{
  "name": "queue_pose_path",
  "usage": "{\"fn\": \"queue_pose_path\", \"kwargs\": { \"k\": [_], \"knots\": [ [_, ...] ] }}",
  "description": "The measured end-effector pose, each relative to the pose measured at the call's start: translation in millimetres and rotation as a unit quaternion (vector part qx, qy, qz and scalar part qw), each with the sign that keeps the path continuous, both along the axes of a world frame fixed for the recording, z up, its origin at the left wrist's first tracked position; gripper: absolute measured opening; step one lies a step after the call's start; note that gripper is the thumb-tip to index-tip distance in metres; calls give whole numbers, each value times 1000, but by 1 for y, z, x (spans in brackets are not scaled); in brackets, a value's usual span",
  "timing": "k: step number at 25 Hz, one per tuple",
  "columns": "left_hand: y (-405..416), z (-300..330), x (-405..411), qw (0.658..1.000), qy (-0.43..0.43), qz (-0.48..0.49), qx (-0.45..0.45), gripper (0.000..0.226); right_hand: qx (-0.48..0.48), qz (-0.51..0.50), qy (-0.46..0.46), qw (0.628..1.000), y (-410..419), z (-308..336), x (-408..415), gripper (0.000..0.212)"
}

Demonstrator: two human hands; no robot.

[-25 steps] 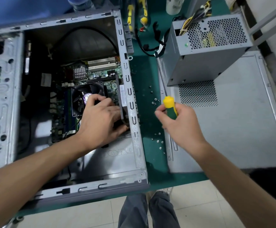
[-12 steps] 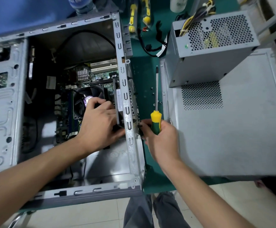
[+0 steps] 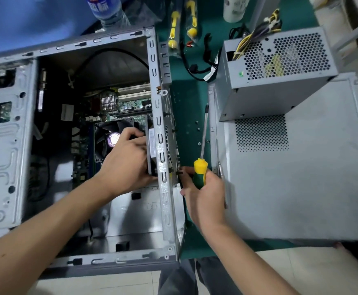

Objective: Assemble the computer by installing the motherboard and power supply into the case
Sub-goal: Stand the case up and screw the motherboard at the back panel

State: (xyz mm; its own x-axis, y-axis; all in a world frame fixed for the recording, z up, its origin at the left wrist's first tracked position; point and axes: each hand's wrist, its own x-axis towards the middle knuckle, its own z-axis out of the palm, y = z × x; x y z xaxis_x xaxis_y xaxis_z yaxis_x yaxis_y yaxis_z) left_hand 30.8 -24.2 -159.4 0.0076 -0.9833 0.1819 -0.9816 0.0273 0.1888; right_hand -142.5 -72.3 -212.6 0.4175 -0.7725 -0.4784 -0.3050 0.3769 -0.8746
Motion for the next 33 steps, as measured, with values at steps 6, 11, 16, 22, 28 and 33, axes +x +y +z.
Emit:
{"fn": "queue_pose_path", "kwargs": {
  "k": [6, 11, 16, 22, 28, 33],
  "knots": [
    [0, -3, 0, 1000, 11, 4, -3, 32, -23, 23, 12, 999, -6, 3, -2, 10],
    [1, -6, 4, 1000, 13, 3, -5, 28, 1, 38, 11, 999, -11, 11, -4, 18],
    [1, -7, 5, 1000, 28, -13, -3, 15, -15, 40, 8, 999, -9, 17, -6, 21],
    [1, -8, 5, 999, 36, -12, -1, 19, 13, 24, -3, 1000, -6, 11, -4, 19],
    [2, -5, 5, 999, 35, -16, 29, 29, 21, 54, -26, 998, -8, 14, -13, 17],
    [1, -5, 3, 998, 40, -5, 43, 34, 19, 9, -14, 1000, -2, 14, -11, 17]
  ]
}}
